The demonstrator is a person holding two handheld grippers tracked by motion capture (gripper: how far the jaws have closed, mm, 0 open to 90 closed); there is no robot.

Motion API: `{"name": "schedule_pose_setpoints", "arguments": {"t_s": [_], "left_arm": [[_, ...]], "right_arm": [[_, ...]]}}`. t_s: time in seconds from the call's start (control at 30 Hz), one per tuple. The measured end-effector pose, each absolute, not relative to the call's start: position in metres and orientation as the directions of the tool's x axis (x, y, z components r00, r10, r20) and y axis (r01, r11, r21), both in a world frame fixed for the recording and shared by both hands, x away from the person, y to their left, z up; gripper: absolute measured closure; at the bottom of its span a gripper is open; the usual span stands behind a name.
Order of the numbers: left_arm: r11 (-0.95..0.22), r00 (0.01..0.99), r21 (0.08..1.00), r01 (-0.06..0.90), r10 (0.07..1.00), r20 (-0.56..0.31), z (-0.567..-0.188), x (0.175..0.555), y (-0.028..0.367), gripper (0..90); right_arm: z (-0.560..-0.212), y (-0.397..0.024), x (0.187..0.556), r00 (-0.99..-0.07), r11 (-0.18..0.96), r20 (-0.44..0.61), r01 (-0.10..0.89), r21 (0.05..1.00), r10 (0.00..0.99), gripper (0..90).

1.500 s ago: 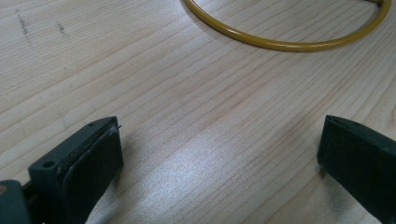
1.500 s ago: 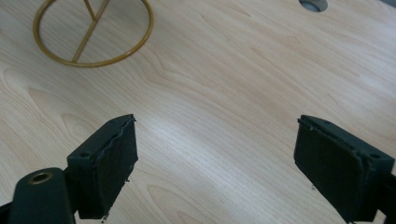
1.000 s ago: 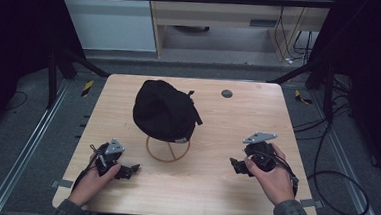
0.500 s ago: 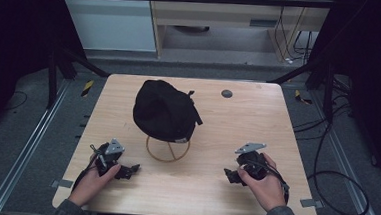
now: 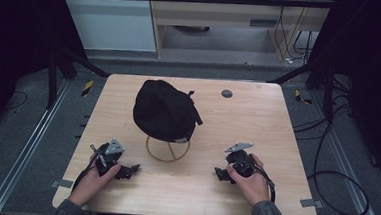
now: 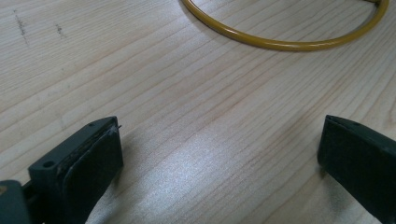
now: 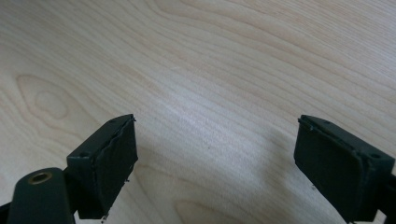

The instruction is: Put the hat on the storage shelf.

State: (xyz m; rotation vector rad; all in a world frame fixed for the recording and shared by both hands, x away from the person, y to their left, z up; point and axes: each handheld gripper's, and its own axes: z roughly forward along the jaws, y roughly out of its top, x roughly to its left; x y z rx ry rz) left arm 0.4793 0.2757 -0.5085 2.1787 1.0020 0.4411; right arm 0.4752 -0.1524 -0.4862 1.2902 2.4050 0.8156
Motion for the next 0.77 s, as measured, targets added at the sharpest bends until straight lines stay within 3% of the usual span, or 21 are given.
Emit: {"name": "schedule_pose_setpoints", "arguments": {"t_s": [0.3, 0.53, 0.77], "left_arm": [[-0.465, 0.645, 0.709, 0.530, 0.764, 0.019, -0.509, 0.479, 0.276, 0.0], [-0.466, 0.646, 0.709, 0.530, 0.763, 0.019, -0.509, 0.480, 0.275, 0.0], [-0.466, 0.646, 0.709, 0.530, 0.763, 0.019, -0.509, 0.479, 0.275, 0.0]], "right_arm": [[-0.499, -0.151, 0.483, -0.518, 0.406, -0.002, 0.669, 0.623, 0.856, 8.7], [-0.510, -0.153, 0.481, -0.504, 0.360, -0.008, 0.606, 0.710, 0.864, 1.6], [-0.512, -0.154, 0.480, -0.501, 0.351, -0.009, 0.595, 0.723, 0.865, 1.4]]}}
